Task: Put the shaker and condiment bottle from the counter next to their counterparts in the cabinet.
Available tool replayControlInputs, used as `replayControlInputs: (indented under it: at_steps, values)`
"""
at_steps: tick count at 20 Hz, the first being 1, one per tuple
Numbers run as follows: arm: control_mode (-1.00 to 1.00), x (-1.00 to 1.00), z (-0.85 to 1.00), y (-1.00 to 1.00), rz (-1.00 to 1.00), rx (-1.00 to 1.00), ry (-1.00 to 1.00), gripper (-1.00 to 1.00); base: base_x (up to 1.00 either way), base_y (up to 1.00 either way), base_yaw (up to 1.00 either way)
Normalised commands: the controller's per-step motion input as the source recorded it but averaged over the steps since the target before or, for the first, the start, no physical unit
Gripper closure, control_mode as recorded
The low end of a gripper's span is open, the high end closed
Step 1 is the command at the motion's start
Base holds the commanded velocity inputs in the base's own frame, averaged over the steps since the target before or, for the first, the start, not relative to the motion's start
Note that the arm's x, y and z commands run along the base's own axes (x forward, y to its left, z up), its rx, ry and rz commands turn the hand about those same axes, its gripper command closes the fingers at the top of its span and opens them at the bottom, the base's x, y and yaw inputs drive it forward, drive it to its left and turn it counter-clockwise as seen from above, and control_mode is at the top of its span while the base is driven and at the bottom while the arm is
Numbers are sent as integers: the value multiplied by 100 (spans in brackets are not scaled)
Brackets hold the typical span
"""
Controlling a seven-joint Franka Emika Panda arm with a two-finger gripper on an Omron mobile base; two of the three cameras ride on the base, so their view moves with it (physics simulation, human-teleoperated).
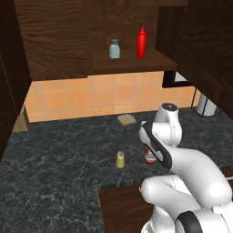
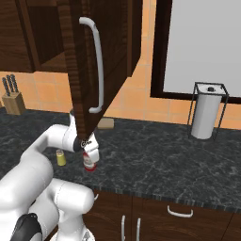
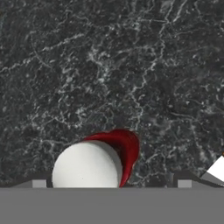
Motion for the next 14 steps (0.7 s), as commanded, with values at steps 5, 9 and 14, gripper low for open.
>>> replayControlInputs:
  at_steps: [5,9,14]
  values:
    - [-100,0,-25,0,0,0,0,-100,0,0,0]
    - [-100,2,-22,0,0,0,0,-100,0,0,0]
    - [-100,1,-22,0,0,0,0,-100,0,0,0]
